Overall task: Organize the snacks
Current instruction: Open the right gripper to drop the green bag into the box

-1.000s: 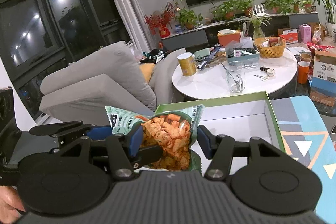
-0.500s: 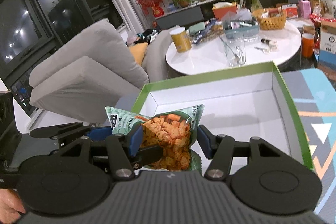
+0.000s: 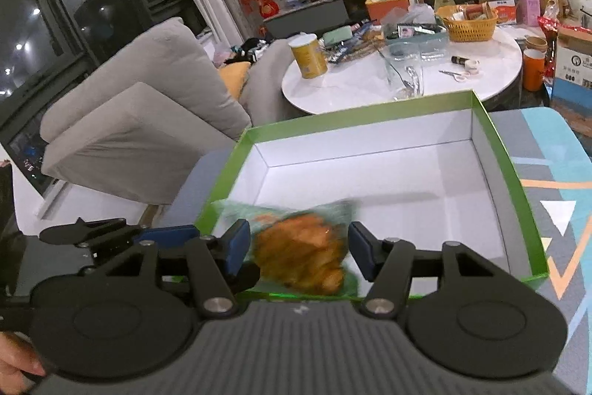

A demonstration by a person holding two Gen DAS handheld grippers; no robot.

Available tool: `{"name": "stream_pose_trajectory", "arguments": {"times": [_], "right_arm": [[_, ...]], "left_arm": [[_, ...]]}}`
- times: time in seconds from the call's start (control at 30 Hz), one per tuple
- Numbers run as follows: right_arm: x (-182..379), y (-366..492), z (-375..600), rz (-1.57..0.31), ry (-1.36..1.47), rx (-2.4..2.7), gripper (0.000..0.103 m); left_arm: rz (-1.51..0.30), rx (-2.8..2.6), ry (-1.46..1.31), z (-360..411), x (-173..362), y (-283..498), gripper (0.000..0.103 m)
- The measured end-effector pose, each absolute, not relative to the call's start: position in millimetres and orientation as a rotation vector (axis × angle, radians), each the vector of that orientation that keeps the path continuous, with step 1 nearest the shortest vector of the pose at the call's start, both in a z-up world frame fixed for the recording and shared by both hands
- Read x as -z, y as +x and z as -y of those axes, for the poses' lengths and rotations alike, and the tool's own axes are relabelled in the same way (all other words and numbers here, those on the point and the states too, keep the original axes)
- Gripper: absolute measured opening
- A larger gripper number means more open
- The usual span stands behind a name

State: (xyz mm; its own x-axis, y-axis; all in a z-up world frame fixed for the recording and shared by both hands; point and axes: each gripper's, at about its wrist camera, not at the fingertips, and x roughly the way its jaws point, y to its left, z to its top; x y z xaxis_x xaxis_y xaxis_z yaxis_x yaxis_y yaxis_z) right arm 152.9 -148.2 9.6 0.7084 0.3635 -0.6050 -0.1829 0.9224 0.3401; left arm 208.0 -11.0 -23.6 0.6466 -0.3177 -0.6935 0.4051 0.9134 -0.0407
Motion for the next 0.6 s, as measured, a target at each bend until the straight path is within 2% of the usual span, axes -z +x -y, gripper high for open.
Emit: {"name": "stream_pose_trajectory", "arguments": {"times": [0.6], "right_arm": [[-17, 121, 121, -0.759, 0.249, -0.340, 0.069]], "left_arm": [[-0.757, 0.307, 0.077, -25, 21, 167, 0.072]]}}
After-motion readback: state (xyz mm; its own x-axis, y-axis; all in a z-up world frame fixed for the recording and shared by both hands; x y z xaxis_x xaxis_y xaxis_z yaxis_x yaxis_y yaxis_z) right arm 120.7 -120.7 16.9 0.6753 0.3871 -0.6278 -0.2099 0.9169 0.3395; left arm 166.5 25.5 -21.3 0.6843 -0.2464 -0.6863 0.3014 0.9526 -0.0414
